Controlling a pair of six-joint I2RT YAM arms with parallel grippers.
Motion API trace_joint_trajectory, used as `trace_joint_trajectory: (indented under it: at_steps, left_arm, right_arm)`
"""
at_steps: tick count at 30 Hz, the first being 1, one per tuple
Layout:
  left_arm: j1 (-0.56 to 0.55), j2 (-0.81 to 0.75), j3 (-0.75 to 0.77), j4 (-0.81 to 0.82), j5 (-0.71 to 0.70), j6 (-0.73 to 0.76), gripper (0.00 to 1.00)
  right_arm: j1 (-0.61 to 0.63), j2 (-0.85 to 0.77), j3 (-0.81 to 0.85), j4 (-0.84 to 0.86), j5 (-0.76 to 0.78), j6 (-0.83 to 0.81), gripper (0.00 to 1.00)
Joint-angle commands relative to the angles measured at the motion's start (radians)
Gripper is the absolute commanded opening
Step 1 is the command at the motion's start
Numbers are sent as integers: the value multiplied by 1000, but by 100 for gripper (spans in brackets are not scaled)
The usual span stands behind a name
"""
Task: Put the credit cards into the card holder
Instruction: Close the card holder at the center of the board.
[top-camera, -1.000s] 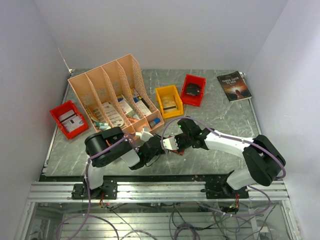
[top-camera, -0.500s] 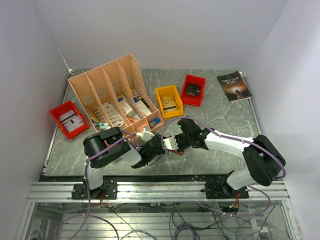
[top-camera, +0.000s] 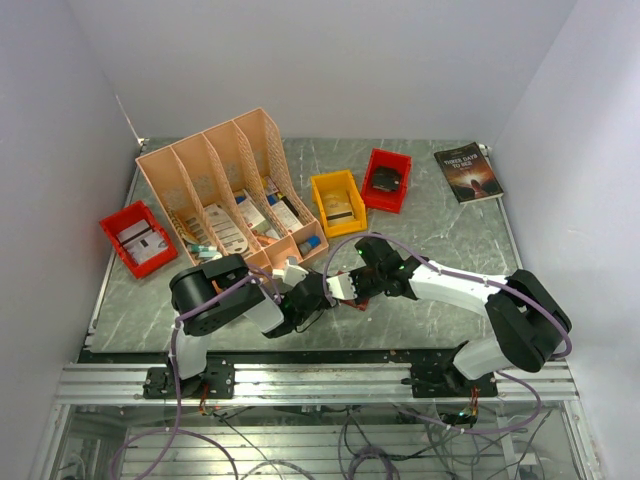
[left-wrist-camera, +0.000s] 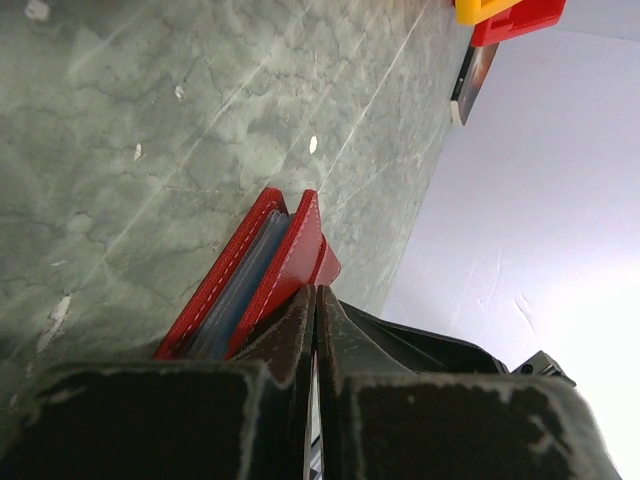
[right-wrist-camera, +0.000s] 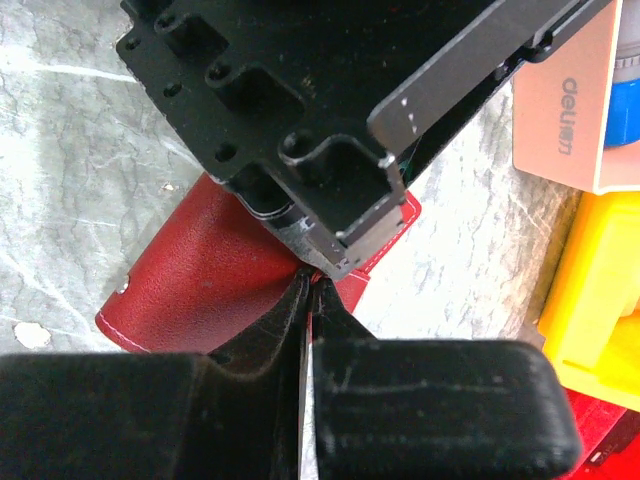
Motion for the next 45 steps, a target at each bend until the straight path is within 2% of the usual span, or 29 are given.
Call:
trace_joint_trajectory:
  at_steps: [1, 6, 16, 19, 31, 45]
  left_arm:
    - [-31, 54, -6, -82, 77, -57, 7]
    - [-36, 53, -11, -90, 72, -49, 7]
    - [-36, 64, -25, -78, 70, -51, 7]
    - [-37, 68, -23, -75, 71, -50, 7]
    - [-37, 82, -13, -68, 77, -39, 7]
    - [-36, 67, 2, -76, 78, -14, 7]
  right_arm:
    - [11, 85, -85, -202, -20, 71, 3]
    - [-19, 47, -70, -194, -37, 99, 16]
    - [-183, -64, -48, -225, -167, 93, 32]
    - [-222, -96, -46, -254, -238, 53, 32]
    - [-236, -202, -56, -322, -384, -101, 31]
    - [-220, -120, -27, -139, -306, -17, 28]
